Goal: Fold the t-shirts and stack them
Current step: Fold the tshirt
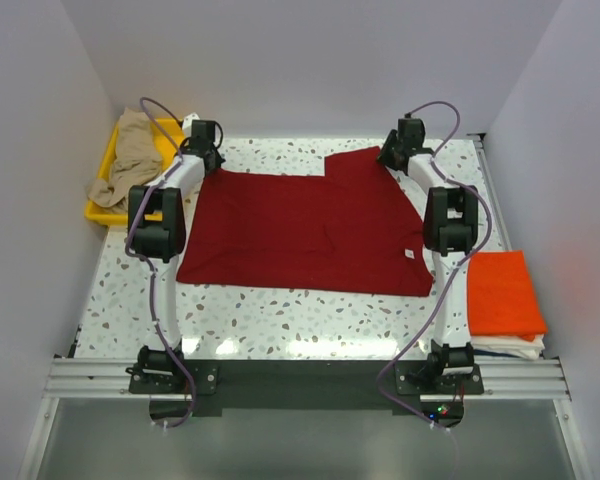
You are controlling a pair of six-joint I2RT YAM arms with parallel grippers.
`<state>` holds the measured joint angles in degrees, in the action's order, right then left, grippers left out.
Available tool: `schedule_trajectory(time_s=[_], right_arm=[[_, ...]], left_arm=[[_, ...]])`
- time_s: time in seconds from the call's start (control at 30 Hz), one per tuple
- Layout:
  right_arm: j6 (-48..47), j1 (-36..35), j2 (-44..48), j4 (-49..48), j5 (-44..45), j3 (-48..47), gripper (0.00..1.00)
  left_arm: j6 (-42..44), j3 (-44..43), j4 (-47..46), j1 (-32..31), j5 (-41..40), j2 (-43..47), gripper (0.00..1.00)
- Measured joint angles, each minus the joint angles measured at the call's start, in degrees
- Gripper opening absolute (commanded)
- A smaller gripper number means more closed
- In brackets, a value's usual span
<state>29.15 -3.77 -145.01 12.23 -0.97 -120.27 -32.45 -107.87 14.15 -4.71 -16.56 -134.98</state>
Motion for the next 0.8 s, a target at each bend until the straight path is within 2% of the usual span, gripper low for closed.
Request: schedule_trajectory(time_s=[0.1,0.23,0.37,0.57,0.8], right_arm=[[0.3,-0.4,0.0,0.2,0.6,0.0,0.26],[0.5,-0.7,0.0,0.6,1.9,0.0,0.11],[0.8,-0.7,0.0,0.9,2.8,0.0,0.00],[0.7,-0.6,1.2,0.3,3.0,2.1,0.00],[0.7,0.8,7.5,0.6,2.8,8.5,0.00]], left_arm=[[0.0,0.0,0.0,0.0,0.1,0.0,0.00],[0.0,0.8,-0.7,0.0,0.2,0.0,0.00],[0.0,1.8,-1.0,0.0,0.1,0.1,0.00],[0.0,2.7,-1.2,0.0,-0.2,0.8,0.00],[0.0,2.8,-1.3,0.3,-0.2,2.7,0.00]])
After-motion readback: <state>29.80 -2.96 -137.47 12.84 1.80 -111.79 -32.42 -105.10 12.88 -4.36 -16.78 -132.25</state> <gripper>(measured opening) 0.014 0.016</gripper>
